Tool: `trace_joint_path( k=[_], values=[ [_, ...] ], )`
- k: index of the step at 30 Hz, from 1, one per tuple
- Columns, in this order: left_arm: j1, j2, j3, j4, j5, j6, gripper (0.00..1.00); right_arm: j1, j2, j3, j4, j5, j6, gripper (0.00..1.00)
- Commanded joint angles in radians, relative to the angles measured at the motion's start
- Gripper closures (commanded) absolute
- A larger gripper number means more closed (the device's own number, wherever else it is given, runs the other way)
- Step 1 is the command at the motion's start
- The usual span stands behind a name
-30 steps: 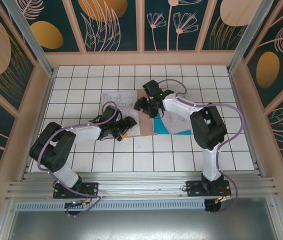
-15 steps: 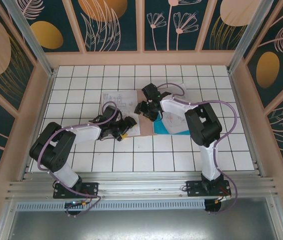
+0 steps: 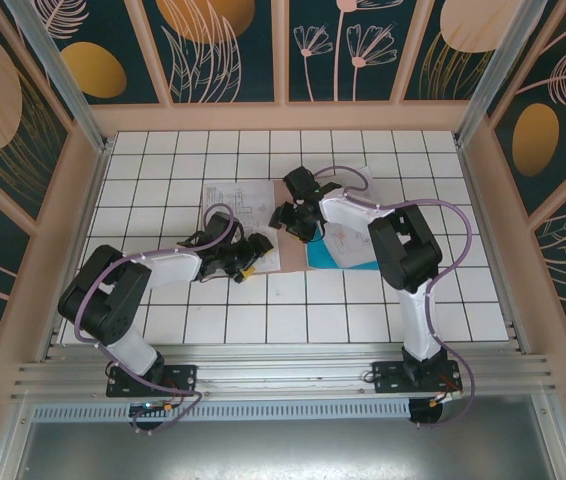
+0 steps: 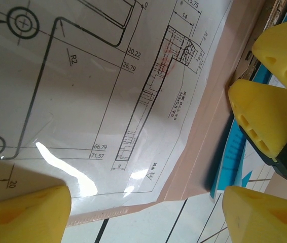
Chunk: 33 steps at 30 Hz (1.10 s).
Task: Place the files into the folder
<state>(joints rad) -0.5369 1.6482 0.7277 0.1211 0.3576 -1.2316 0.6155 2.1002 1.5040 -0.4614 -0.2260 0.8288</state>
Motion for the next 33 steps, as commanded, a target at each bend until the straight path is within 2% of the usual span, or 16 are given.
trace_joint_path(
  k=[1, 11, 20, 24, 27, 33],
  values=[
    [-0.003, 0.003, -0.049, -0.110, -0.042, -0.027, 0.21, -0.043, 0.074, -0.063, -0.115, 0.117, -0.001, 0.36],
    [-0.002, 0.012, -0.087, -0.125, -0.042, -0.057, 0.20, -0.109, 0.061, -0.173, -0.047, 0.088, -0.001, 0.38],
    [-0.002, 0.011, -0.083, -0.146, -0.055, -0.057, 0.20, -0.103, 0.002, -0.046, -0.117, 0.146, -0.015, 0.38],
    [-0.001, 0.013, -0.082, -0.144, -0.057, -0.056, 0.20, -0.095, -0.030, -0.001, -0.122, 0.119, -0.017, 0.37],
    [-0.001, 0.014, -0.076, -0.144, -0.056, -0.054, 0.20, -0.083, -0.082, 0.040, -0.106, 0.073, -0.001, 0.37],
    [-0.001, 0.024, -0.061, -0.148, -0.054, -0.047, 0.20, -0.090, -0.201, 0.035, -0.093, 0.105, 0.053, 0.35]
  ],
)
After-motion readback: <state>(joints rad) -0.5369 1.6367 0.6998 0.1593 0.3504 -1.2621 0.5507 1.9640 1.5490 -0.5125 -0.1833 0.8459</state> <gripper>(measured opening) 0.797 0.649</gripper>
